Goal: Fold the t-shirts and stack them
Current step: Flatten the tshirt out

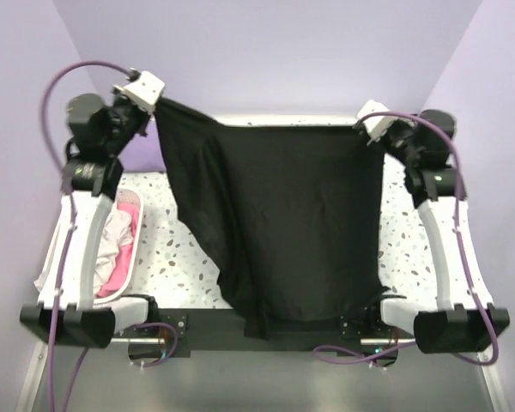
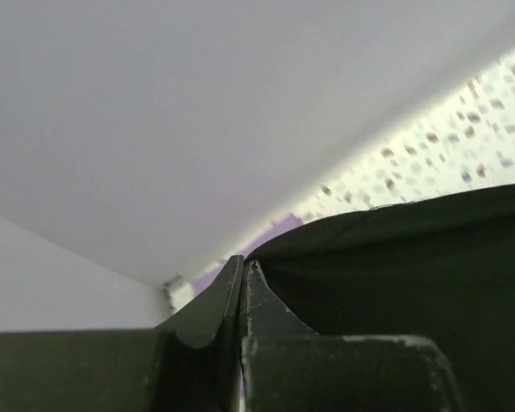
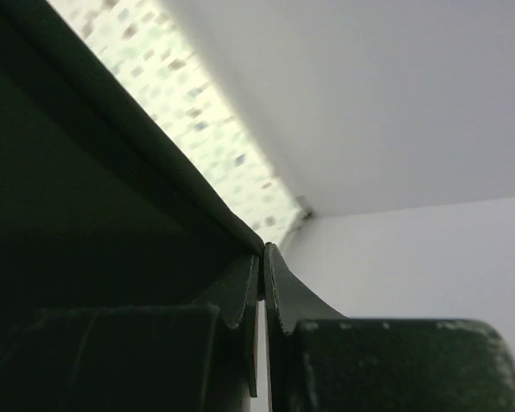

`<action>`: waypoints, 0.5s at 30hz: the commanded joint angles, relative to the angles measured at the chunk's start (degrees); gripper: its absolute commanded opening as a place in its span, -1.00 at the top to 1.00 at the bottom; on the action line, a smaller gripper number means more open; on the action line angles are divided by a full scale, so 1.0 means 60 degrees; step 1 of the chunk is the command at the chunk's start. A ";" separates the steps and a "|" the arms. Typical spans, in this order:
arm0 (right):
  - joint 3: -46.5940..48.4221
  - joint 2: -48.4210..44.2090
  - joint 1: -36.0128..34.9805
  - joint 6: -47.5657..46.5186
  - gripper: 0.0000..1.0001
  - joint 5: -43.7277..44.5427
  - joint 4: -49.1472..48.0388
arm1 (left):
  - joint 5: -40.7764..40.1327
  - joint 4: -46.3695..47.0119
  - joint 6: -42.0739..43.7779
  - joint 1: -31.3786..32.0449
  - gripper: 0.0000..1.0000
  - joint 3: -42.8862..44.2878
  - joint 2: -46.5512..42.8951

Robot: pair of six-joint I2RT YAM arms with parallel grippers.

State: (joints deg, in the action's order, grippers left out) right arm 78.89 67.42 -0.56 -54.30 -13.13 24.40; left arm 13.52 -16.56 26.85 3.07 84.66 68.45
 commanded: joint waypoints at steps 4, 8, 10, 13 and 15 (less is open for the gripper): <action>-0.2218 0.1808 0.0064 -0.0953 1.00 -0.0377 -0.2012 | 0.0387 0.1074 0.0403 0.0934 1.00 -0.0839 0.2445; -0.1886 0.4272 0.0064 -0.1218 1.00 0.0355 -0.2821 | -0.0816 0.1309 0.0345 0.1802 1.00 -0.0094 0.5282; -0.1186 0.5194 0.0064 -0.1204 1.00 0.0678 -0.2895 | -0.1399 0.1236 0.0023 0.1963 1.00 0.1017 0.6312; -0.0173 0.6544 0.0064 -0.1145 1.00 0.1044 -0.2808 | -0.2045 0.0871 -0.0402 0.1949 1.00 0.2833 0.8115; 0.0412 0.7146 0.0064 -0.1101 1.00 0.1176 -0.2735 | -0.2223 0.0826 -0.0519 0.1964 1.00 0.3740 0.8952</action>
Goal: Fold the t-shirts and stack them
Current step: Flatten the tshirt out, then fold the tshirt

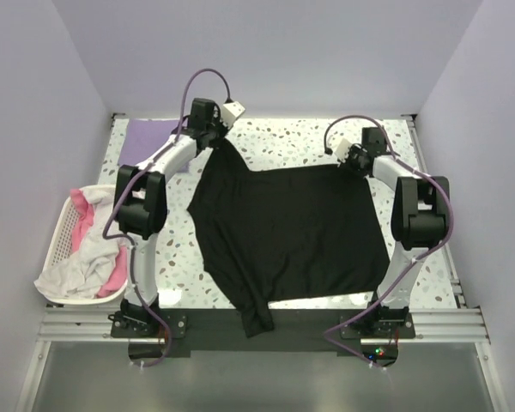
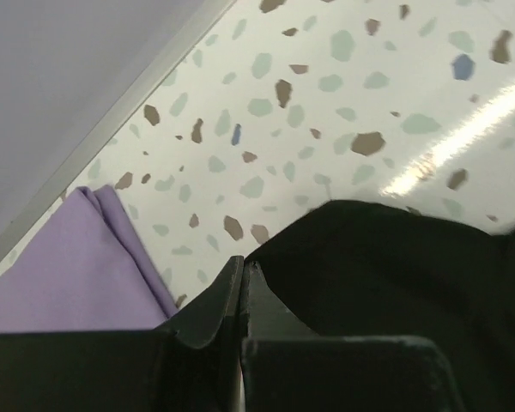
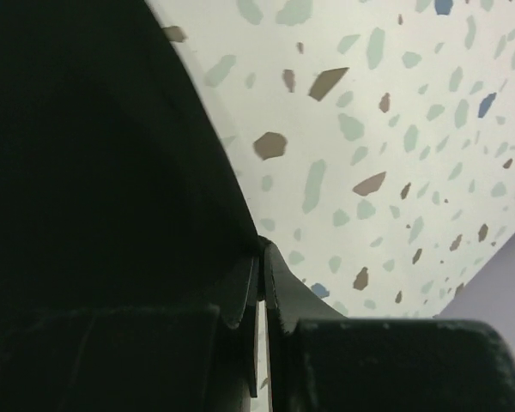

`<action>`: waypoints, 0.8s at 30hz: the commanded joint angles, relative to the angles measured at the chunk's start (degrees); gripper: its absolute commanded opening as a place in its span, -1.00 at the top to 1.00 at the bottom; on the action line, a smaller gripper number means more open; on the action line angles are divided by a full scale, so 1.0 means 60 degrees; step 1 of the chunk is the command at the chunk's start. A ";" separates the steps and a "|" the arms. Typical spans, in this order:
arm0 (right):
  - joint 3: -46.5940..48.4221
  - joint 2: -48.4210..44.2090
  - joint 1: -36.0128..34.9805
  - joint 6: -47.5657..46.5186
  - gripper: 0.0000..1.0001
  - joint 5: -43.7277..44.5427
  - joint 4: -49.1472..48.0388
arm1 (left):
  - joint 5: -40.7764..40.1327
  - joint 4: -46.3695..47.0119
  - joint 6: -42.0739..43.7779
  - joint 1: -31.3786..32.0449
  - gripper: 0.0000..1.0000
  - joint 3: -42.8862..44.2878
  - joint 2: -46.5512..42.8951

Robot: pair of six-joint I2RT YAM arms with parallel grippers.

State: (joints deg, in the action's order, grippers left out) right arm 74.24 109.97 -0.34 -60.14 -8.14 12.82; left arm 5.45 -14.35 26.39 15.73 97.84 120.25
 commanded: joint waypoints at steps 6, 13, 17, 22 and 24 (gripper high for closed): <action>0.1544 0.0377 0.0027 -0.0157 1.00 0.0727 -0.0686 | -0.1408 0.0004 -0.0736 -0.0116 1.00 0.2256 0.0864; 0.1324 -0.0296 0.0349 -0.0405 1.00 0.0552 -0.0277 | -0.1056 0.0487 -0.0722 -0.0087 1.00 -0.0967 -0.1798; 0.0739 -0.0779 0.0379 -0.0992 1.00 0.0376 -0.0057 | -0.0515 -0.0329 -0.0707 -0.0072 1.00 -0.2184 -0.2886; 0.0357 -0.1277 0.0466 -0.1417 1.00 0.0098 0.0410 | -0.0131 -0.1240 -0.0678 0.0308 1.00 -0.3576 -0.4188; 0.0255 -0.1395 0.0510 -0.1606 1.00 0.0010 0.0544 | -0.0176 -0.1708 -0.0663 0.0600 1.00 -0.3972 -0.4468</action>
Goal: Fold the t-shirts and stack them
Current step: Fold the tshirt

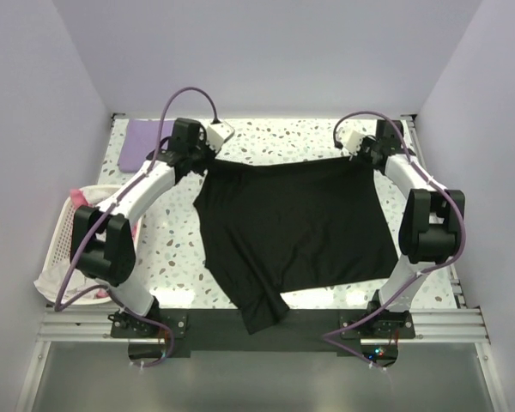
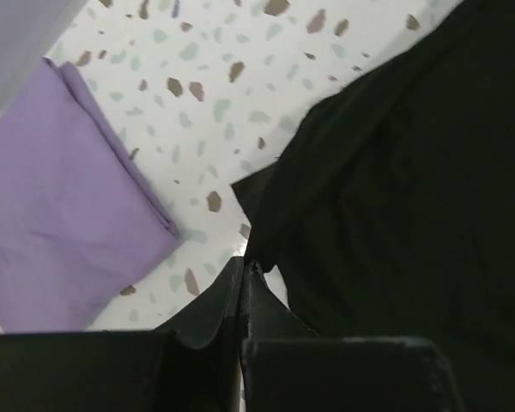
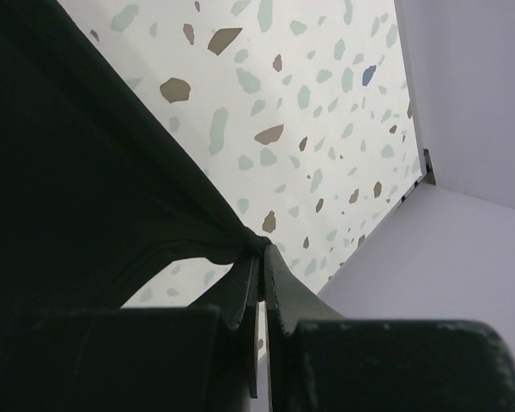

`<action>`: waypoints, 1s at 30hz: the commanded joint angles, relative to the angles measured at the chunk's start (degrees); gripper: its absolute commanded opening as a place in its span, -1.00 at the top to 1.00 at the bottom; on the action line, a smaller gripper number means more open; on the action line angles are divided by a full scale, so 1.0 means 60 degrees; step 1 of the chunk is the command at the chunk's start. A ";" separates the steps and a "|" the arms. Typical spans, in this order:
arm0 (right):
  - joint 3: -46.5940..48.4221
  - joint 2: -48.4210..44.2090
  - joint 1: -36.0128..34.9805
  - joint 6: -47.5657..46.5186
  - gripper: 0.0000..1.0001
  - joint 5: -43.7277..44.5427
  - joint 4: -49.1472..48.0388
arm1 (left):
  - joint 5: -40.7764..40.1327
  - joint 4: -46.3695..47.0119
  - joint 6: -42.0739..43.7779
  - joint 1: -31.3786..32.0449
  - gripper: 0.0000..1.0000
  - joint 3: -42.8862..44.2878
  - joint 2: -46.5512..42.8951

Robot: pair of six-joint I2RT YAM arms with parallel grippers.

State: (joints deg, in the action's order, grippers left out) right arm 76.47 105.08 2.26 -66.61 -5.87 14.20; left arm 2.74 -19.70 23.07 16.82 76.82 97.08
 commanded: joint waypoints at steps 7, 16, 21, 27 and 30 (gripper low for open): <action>-0.0732 -0.1092 0.0472 -0.1437 1.00 -0.0706 0.0724 | 0.0159 -0.1988 -0.0520 0.1268 1.00 -0.1464 -0.1676; -0.1962 -0.1341 0.0648 -0.2169 1.00 -0.0677 0.0667 | 0.0581 -0.3249 -0.0739 0.2001 1.00 -0.2153 -0.2073; -0.2154 -0.1400 0.0722 -0.2287 1.00 -0.0663 0.0651 | 0.0890 -0.3469 -0.0988 0.2163 1.00 -0.2300 -0.1986; -0.1817 -0.1385 0.0765 -0.2287 1.00 -0.0692 0.0973 | 0.1885 -0.3937 -0.1076 0.2163 1.00 -0.1876 -0.1896; -0.1495 -0.1254 0.0780 -0.2200 1.00 -0.0721 0.1280 | 0.2061 -0.3967 -0.1179 0.2177 1.00 -0.1495 -0.1913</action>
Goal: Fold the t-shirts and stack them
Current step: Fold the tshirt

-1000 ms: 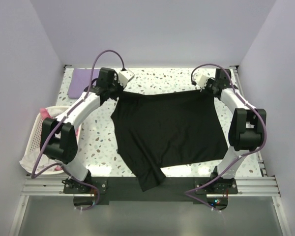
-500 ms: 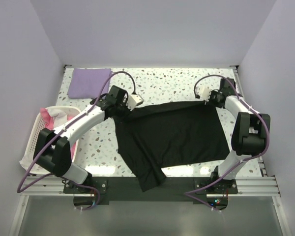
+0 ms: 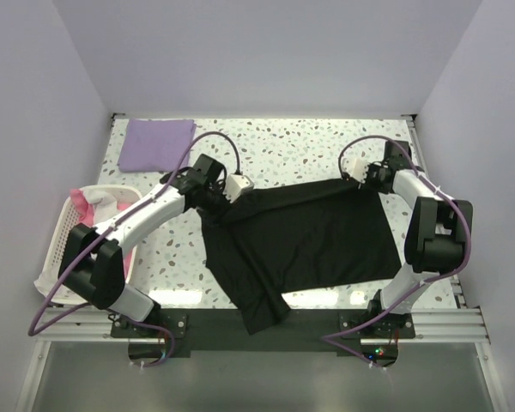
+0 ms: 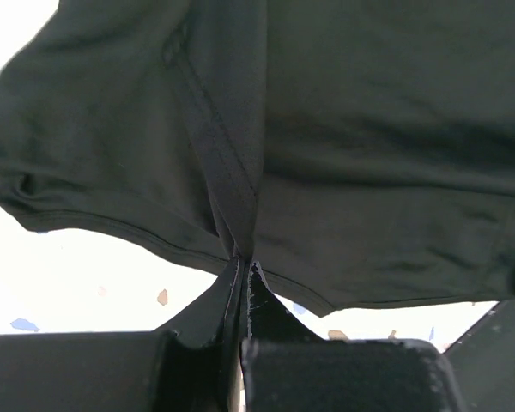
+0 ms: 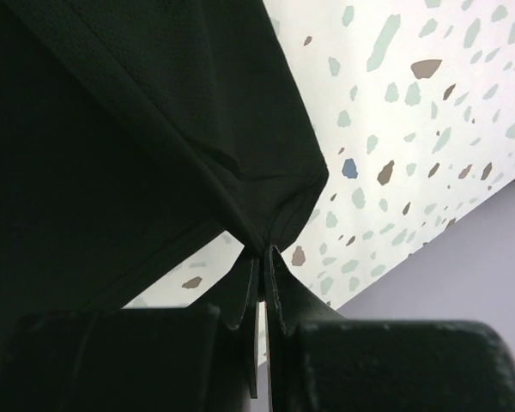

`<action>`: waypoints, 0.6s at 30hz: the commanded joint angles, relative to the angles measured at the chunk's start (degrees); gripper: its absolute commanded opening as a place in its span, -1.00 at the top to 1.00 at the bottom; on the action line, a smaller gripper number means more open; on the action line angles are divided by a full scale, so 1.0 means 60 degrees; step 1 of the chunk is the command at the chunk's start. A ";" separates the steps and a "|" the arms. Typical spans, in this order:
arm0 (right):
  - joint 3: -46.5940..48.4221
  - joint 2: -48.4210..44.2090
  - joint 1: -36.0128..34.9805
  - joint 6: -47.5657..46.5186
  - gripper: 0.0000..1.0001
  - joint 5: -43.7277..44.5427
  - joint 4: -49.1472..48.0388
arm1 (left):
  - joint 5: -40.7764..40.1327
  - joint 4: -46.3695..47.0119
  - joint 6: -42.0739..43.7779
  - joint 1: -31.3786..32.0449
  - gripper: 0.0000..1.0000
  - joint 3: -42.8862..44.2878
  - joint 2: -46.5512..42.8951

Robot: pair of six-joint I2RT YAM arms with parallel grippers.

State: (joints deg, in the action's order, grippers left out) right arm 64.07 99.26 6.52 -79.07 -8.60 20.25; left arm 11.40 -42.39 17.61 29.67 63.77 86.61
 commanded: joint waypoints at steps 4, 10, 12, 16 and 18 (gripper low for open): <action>0.0411 -0.0269 0.0084 -0.0181 1.00 -0.0251 0.0258 | 0.0927 -0.0464 -0.0312 0.0021 1.00 0.0536 0.0081; -0.0351 -0.0562 0.0084 -0.0533 1.00 -0.0222 0.0155 | 0.0606 -0.0201 -0.0210 0.0035 0.85 -0.0080 0.0155; -0.0586 -0.0621 0.0084 -0.0664 1.00 -0.0178 0.0170 | 0.0547 -0.0113 -0.0239 -0.0038 0.60 -0.0096 0.0112; -0.0849 -0.0694 0.0084 -0.0738 1.00 -0.0090 0.0184 | 0.0897 -0.0040 -0.0122 -0.0753 0.22 0.0414 0.0096; -0.0923 -0.0709 0.0099 -0.0724 1.00 -0.0090 0.0199 | 0.1131 0.0077 -0.0151 -0.1573 0.14 0.0723 0.0213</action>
State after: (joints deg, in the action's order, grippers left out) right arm 58.98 98.17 6.83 -81.78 -8.54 21.45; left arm 15.94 -43.48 17.06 25.65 63.90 87.55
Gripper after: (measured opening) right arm 0.015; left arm 0.411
